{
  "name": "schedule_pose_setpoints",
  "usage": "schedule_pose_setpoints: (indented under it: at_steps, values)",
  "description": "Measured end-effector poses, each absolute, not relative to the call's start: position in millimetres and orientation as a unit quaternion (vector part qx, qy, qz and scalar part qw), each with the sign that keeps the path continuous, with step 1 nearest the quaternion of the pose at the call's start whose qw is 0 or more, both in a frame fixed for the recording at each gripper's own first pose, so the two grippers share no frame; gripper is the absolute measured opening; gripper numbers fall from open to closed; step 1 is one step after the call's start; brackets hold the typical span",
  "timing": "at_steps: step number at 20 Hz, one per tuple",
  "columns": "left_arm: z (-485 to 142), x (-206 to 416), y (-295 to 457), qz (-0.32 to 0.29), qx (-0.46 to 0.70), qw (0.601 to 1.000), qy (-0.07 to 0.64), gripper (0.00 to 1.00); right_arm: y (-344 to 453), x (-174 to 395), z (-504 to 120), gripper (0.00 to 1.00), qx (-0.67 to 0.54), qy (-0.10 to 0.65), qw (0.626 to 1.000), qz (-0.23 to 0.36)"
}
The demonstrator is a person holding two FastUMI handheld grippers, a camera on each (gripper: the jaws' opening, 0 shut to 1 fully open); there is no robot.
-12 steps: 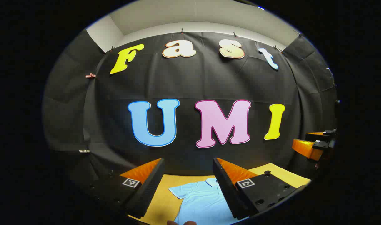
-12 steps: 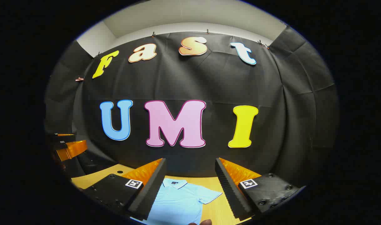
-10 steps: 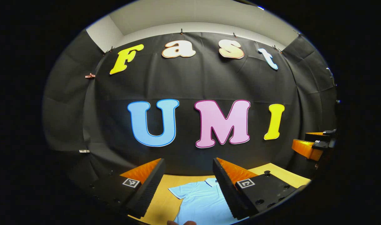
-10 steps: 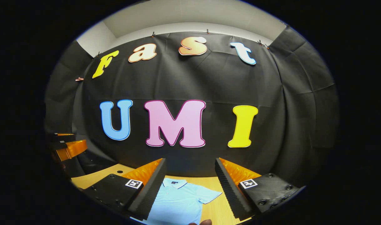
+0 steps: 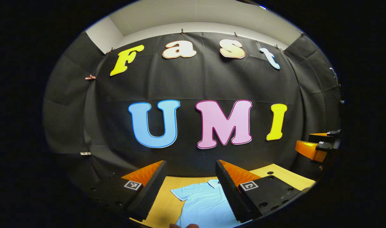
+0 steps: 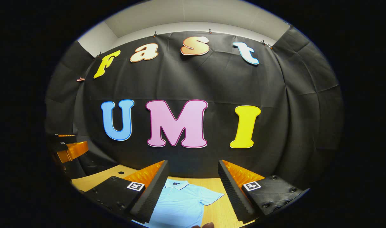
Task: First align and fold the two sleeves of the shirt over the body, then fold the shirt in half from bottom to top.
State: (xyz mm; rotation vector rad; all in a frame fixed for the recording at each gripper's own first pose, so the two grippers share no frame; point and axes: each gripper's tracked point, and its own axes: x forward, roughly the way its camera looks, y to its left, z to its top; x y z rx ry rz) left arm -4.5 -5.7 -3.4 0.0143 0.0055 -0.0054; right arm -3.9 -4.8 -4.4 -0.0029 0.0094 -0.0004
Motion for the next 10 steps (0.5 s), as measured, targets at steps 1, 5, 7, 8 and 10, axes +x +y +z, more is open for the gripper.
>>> schedule_pose_setpoints:
  at_steps: [1,5,7,8,10]
  values:
    - [-2.7,-4.7,-5.9,-0.003,0.008,1.0,0.003,0.96,-4.5,-3.3,-3.9,0.97,-0.002,0.004,1.0,0.001]
    - [-3.9,-6.5,-6.4,-0.003,0.01,1.0,0.004,0.97,-4.2,-2.5,-3.6,0.96,0.0,0.005,1.0,0.001]
    - [-2.7,-6.9,-6.5,-0.003,0.011,1.0,0.004,0.97,-5.5,1.3,-7.2,0.96,0.006,0.013,1.0,-0.001]
    - [-3.7,-6.5,-7.0,-0.003,0.012,1.0,0.003,0.97,-7.5,4.8,-9.9,0.96,0.008,0.019,1.0,-0.004]
    - [-3.6,-6.3,-8.6,-0.004,0.013,1.0,0.003,0.97,-17.6,18.9,-19.8,0.96,0.003,0.039,0.999,-0.019]
